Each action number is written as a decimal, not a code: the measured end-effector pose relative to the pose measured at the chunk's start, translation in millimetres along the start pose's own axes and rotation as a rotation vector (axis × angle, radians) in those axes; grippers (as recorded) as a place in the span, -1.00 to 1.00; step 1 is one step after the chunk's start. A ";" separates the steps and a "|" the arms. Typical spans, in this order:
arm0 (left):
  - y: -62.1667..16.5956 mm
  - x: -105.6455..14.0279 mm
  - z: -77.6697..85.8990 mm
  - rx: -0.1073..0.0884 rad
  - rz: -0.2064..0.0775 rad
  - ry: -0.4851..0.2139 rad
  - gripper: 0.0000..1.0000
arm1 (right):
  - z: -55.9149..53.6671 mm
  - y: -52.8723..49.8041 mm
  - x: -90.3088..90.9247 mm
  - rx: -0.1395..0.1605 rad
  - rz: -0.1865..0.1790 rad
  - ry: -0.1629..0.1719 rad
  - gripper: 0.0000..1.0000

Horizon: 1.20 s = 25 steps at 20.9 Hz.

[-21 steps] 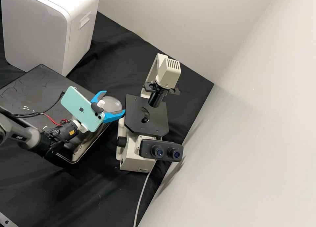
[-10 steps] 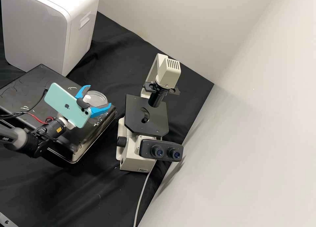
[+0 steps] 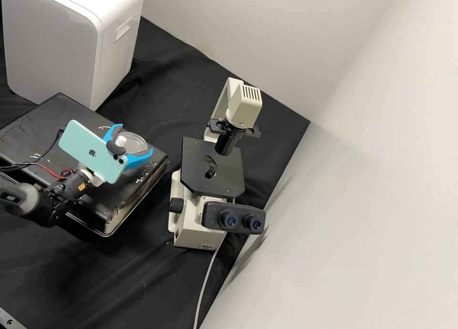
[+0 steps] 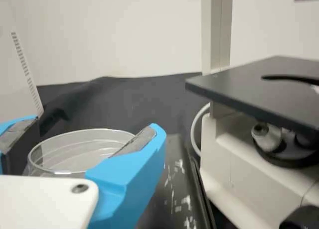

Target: Place the petri dish on the bench

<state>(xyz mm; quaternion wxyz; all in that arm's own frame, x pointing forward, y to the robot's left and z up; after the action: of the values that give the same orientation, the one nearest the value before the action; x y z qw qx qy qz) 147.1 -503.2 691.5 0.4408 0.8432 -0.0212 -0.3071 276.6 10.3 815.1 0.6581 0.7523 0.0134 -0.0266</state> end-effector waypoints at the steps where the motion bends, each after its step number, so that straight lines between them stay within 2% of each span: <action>1: 0.0 0.0 0.0 0.000 0.000 0.000 1.00 | 2.4 -2.4 -0.2 -0.002 -0.009 -0.009 -1.00; 2: 0.0 0.0 0.0 0.000 0.000 0.000 1.00 | 5.3 -4.8 -0.6 -0.008 -0.018 -0.021 -1.00; 4: 0.0 0.0 0.0 0.000 0.000 0.000 1.00 | 7.3 -7.0 0.4 -0.013 -0.018 -0.015 -1.00; 10: 0.1 0.0 0.0 0.000 0.001 0.000 1.00 | 10.9 -10.6 2.8 -0.002 -0.009 -0.013 -1.00; 11: 0.4 0.0 0.1 0.000 0.004 -0.001 1.00 | 10.9 -10.6 2.8 -0.002 -0.010 -0.013 1.00; 20: 0.6 -0.2 -0.6 -0.005 0.008 0.014 1.00 | 10.9 -10.9 2.9 -0.001 -0.011 -0.014 1.00; 21: 0.7 -0.6 -0.4 0.005 0.011 0.024 1.00 | 10.9 -10.9 2.9 -0.001 -0.010 -0.015 1.00; 23: 3.4 -2.4 0.9 0.044 0.027 0.039 1.00 | 11.0 -10.8 2.9 0.000 -0.009 -0.016 1.00; 25: 5.8 -3.8 1.6 0.068 0.041 0.049 1.00 | 11.0 -10.8 2.9 0.000 -0.009 -0.016 1.00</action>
<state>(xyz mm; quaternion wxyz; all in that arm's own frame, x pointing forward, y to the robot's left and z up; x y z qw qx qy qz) 144.5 -506.7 697.1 0.4183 0.8645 -0.0382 -0.2762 278.7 0.8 802.8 0.6581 0.7520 0.0116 -0.0353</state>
